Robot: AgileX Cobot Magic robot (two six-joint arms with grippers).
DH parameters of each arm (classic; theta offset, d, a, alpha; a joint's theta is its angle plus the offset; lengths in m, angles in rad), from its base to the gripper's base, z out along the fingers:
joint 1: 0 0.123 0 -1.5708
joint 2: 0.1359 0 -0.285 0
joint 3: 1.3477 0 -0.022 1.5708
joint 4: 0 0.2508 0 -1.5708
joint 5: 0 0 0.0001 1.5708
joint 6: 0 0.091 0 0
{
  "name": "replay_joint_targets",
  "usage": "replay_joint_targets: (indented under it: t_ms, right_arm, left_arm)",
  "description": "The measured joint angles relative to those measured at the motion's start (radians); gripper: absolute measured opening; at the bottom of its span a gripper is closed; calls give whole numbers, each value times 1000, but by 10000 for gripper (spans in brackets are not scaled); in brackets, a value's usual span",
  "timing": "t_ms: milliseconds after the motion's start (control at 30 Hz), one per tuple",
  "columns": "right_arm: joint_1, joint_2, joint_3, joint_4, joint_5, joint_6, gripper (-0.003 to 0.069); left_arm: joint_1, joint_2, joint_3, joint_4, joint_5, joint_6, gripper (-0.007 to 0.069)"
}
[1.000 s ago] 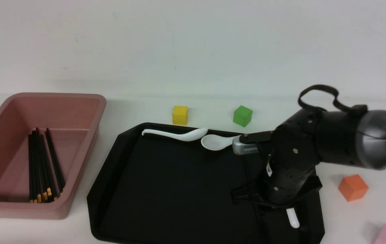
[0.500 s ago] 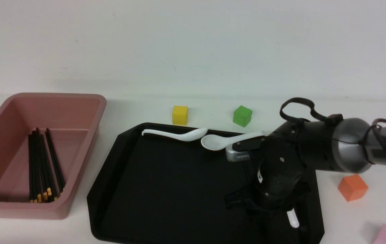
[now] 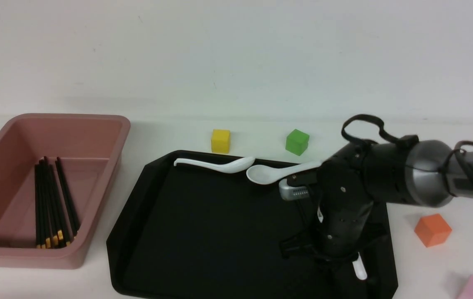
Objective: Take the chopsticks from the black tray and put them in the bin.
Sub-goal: Use the right arm to grab a pair of chopsticks, then use the right arm to put the chopsticks into the lunch box
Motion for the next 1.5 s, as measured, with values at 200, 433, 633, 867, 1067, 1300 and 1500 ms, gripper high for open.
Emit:
replay_joint_targets:
  t_ms: [200,433,633,867,1067,1300,1500]
  right_arm:
    - [2,-102,-100,110,162,-107,99]
    - [90,-171,-214,407,139,-397,99]
    - [195,-128,-342,592,122,-581,99]
    - [271,47,-574,625,-4,-619,99]
    - [283,200,-714,672,-273,-639,99]
    - [308,336,-768,800,-532,-642,99]
    - [324,379,-774,830,-697,-642,99]
  left_arm:
    - [0,0,0,0,0,0,238]
    - [0,0,0,0,0,0,238]
    - [0,0,0,0,0,0,238]
    - [0,0,0,0,0,0,238]
    - [0,0,0,0,0,0,238]
    - [0,0,0,0,0,0,238]
    - [0,0,0,0,0,0,238]
